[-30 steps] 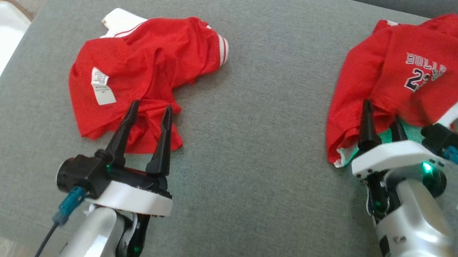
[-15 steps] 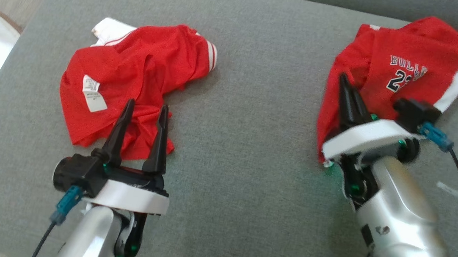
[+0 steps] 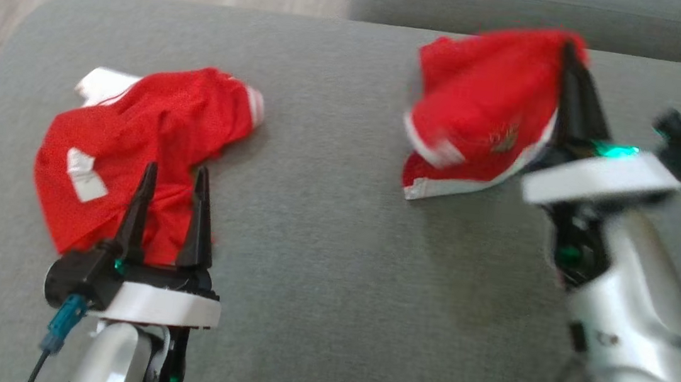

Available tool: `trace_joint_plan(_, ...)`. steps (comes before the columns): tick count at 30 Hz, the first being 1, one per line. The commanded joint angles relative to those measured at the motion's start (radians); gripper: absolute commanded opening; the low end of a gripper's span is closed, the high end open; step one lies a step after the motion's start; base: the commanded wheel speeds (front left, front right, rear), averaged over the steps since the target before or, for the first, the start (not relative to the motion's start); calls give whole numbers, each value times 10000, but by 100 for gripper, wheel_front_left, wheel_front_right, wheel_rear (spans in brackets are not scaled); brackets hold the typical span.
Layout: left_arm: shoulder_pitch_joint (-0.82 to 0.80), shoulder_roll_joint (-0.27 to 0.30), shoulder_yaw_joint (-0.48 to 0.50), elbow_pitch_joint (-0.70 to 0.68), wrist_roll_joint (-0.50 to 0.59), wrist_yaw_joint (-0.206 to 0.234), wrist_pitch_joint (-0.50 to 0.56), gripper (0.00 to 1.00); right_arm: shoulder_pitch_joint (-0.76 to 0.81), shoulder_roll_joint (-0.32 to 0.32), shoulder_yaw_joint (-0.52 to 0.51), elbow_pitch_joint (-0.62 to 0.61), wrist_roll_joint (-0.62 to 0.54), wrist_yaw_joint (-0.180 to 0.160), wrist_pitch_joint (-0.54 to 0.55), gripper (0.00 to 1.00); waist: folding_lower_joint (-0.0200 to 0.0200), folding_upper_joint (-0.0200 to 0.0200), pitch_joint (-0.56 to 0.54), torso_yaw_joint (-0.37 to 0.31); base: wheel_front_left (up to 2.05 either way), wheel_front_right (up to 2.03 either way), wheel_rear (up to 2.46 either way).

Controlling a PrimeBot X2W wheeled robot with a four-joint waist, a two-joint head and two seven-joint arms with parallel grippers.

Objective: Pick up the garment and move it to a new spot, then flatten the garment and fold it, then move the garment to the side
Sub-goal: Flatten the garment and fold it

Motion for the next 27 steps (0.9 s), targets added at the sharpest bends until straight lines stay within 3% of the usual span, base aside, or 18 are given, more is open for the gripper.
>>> trace_joint_plan(1,-207,20,406,-417,91,-29,-64,100,256,-71,-277,-184,-165,-7,229,0,1,-1,-126,-340,0,0,0)
trace_joint_plan(6,-317,15,269,-403,182,-132,-64,100,1123,-946,-2252,545,-1406,-7,1136,0,1,-1,-44,-593,0,0,0)
trace_joint_plan(11,-365,13,144,-343,174,-171,-64,100,1363,-1101,-4086,1373,-3001,-7,1691,0,1,-1,66,-752,0,0,0)
trace_joint_plan(12,-378,13,129,-326,178,-179,-64,100,1350,-1088,-4505,1491,-3463,-7,1707,66,1,-1,88,-770,0,0,0)
trace_joint_plan(13,-394,13,112,-304,182,-190,-64,100,1321,-1006,-4917,1599,-3897,-7,1762,100,1,-1,102,-786,0,0,0)
trace_joint_plan(15,-427,12,66,-265,168,-204,-64,100,1148,-588,-5849,1555,-4870,-7,1730,100,1,-1,89,-837,0,0,0)
trace_joint_plan(20,-414,12,33,-286,140,-203,-64,100,1160,0,-6134,642,-5966,-7,1112,100,1,-1,-39,-942,0,0,0)
trace_joint_plan(23,-360,11,23,-359,130,-206,-64,100,1458,195,-5278,-76,-5643,-7,591,100,1,-1,-159,-985,0,0,0)
trace_joint_plan(27,-239,11,9,-434,142,-221,-65,100,2420,237,-3384,-1047,-4496,-7,95,100,1,-1,-303,-991,0,0,0)
